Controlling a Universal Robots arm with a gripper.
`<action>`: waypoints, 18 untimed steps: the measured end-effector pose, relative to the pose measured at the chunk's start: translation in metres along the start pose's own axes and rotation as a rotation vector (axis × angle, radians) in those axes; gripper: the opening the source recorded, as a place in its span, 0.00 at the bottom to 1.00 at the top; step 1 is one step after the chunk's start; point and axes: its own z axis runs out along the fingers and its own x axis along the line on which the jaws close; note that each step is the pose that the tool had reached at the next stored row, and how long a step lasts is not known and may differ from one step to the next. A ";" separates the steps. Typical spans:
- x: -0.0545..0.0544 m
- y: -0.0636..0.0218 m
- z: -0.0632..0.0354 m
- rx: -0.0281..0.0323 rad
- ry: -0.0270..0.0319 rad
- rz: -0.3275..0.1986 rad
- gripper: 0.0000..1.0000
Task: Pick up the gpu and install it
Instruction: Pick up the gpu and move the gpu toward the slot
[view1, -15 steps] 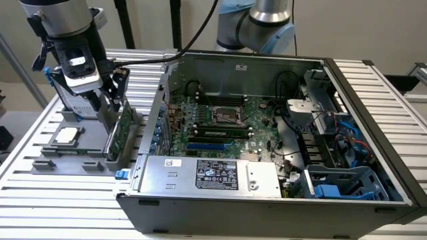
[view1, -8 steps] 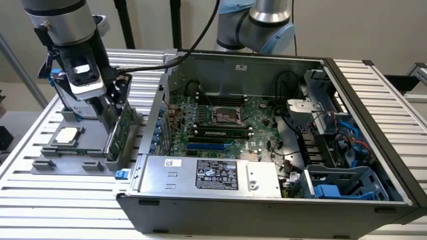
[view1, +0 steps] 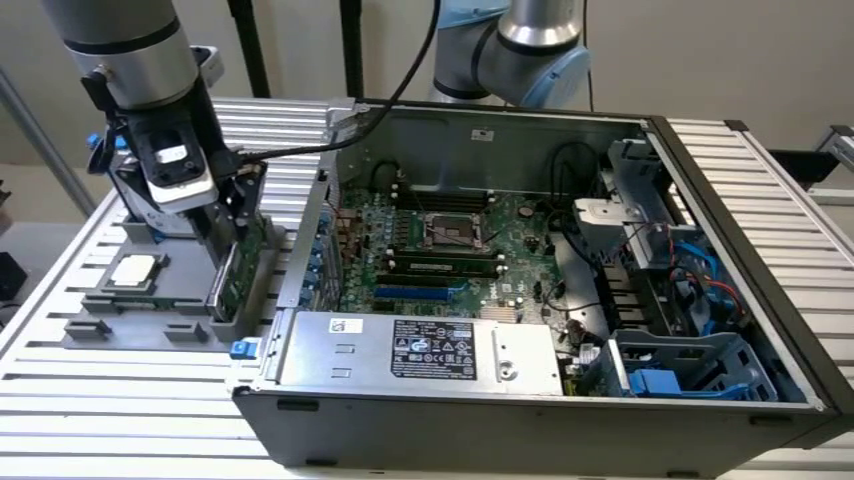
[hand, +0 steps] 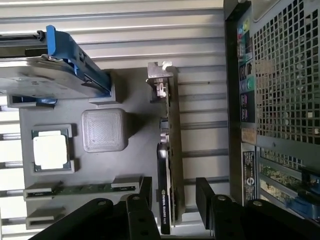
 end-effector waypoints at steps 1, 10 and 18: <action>0.000 0.0000 0.0018 0.0000 -0.0001 0.000 1.00; 0.002 0.0016 0.0184 -0.0004 -0.0043 0.000 1.00; 0.011 0.0065 0.0322 -0.0017 -0.0282 -0.002 1.00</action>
